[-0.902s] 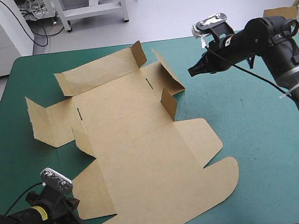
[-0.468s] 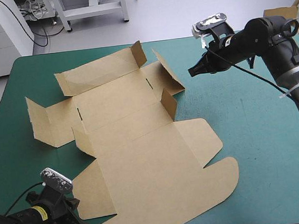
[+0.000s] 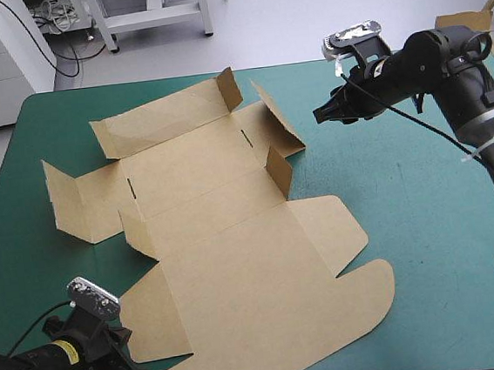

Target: Fold the box

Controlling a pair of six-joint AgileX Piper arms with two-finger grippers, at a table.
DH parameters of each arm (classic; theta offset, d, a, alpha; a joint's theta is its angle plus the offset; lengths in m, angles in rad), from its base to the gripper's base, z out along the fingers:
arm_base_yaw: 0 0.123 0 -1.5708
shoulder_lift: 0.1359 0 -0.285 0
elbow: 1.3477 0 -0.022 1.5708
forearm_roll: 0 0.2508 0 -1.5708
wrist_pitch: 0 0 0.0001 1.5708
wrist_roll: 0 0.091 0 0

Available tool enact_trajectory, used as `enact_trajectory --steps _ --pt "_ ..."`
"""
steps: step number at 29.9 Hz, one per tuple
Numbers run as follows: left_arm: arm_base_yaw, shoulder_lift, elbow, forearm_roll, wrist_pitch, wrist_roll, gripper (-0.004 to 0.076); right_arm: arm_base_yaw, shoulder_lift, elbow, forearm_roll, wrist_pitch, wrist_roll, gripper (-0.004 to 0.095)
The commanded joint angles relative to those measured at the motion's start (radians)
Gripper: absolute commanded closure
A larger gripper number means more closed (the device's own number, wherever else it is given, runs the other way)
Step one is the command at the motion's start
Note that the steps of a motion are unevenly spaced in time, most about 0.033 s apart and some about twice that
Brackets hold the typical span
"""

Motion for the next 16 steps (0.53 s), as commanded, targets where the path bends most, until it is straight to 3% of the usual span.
enact_trajectory --steps 1,4,16 --pt "-0.005 0.003 -0.024 -0.013 -0.042 -0.003 0.0731 0.0 -0.044 -0.023 0.018 -0.038 -0.009 0.0308" --pt "-0.005 0.003 -0.024 -0.013 -0.042 -0.003 0.0731 0.0 -0.044 -0.023 0.018 -0.04 -0.009 0.0247" --pt "-0.005 0.003 -0.024 -0.013 -0.042 -0.003 0.0731 0.0 -0.044 -0.023 0.037 -0.056 -0.009 0.0249"
